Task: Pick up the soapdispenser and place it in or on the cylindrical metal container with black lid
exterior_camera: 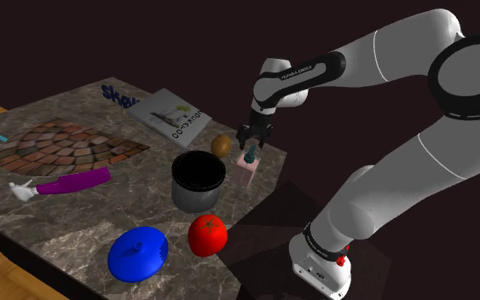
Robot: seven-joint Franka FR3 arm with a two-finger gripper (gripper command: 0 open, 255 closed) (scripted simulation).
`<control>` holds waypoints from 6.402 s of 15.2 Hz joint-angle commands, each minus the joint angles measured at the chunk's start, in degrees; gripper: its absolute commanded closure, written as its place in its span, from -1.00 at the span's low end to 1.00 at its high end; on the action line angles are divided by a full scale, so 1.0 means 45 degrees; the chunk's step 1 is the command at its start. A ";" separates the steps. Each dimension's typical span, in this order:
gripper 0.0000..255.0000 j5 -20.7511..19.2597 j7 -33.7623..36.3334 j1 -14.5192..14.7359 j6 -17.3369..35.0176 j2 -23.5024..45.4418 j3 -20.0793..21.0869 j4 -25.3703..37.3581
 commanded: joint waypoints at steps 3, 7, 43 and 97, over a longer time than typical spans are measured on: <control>-1.00 0.0102 -0.0077 0.0041 0.0550 0.0313 -0.0008 -0.0238; -1.00 0.0103 -0.0078 0.0041 0.0550 0.0315 -0.0008 -0.0237; 1.00 -0.0375 0.0619 -0.0092 -0.3987 -0.1941 0.0242 0.2101; 1.00 0.1220 0.5499 0.1951 -0.5553 0.0309 0.3638 0.6443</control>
